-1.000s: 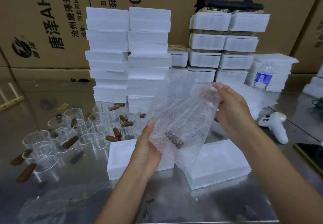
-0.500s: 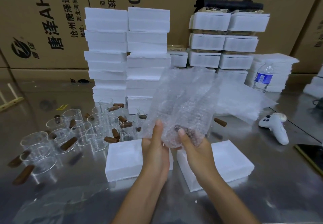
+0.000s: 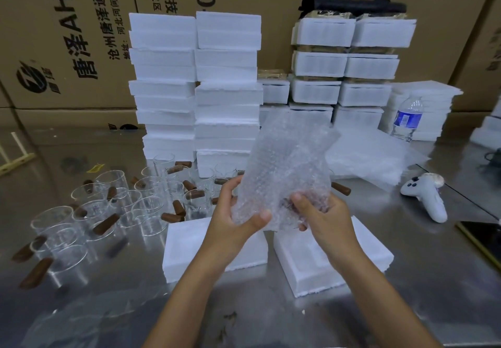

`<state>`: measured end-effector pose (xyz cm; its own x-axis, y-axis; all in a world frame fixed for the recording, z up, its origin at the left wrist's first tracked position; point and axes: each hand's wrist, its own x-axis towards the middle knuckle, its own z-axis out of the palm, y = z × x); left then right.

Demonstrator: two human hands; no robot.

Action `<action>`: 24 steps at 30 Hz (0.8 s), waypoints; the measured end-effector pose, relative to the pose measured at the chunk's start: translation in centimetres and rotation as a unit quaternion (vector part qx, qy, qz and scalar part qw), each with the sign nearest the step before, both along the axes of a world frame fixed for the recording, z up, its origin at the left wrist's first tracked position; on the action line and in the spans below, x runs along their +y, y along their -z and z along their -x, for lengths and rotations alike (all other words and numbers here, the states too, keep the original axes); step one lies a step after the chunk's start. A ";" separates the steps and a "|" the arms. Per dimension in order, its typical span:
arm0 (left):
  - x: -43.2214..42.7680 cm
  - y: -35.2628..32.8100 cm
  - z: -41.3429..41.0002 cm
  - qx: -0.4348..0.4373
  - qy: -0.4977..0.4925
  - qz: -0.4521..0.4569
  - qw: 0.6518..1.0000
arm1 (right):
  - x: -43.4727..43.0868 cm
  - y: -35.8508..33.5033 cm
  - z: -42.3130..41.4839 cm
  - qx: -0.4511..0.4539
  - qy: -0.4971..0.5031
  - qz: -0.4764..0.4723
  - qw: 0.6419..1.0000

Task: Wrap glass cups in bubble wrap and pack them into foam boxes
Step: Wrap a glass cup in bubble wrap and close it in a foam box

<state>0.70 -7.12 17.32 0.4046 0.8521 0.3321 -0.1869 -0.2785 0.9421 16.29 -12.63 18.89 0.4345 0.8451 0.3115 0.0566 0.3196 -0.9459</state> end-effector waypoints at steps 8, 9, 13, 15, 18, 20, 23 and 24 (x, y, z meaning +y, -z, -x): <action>-0.4 -0.6 0.8 0.073 0.019 -0.031 0.997 | 0.2 0.5 -1.1 0.007 0.046 -0.013 0.999; -0.4 -0.6 0.8 0.087 0.022 -0.037 0.995 | 0.2 0.4 -1.2 0.007 0.049 -0.014 0.999; -0.4 -0.9 0.9 0.134 0.043 -0.055 0.989 | 0.4 -0.6 -1.7 -0.015 0.050 -0.022 0.998; -0.3 -0.9 0.8 0.146 0.044 -0.058 0.987 | 0.5 -1.1 -1.6 -0.027 0.054 -0.028 0.998; -0.2 -0.9 0.7 0.150 0.046 -0.060 0.986 | 0.5 -1.5 -1.0 -0.047 0.052 -0.036 0.997; -0.2 -1.0 0.4 0.144 0.058 -0.057 0.986 | 0.3 -1.6 -0.5 -0.099 0.032 -0.031 0.994; -0.4 -1.2 0.2 0.122 0.074 -0.051 0.988 | -0.1 -1.7 -0.1 -0.224 0.002 -0.033 0.974; -0.5 -1.2 0.1 0.113 0.075 -0.049 0.990 | -0.2 -1.7 -0.2 -0.261 -0.005 -0.034 0.965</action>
<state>0.55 -7.62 18.53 0.5970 0.7453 0.2968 -0.0199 -0.3561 0.9342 16.45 -12.84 20.60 0.1953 0.8180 0.5411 0.5171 0.3829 -0.7655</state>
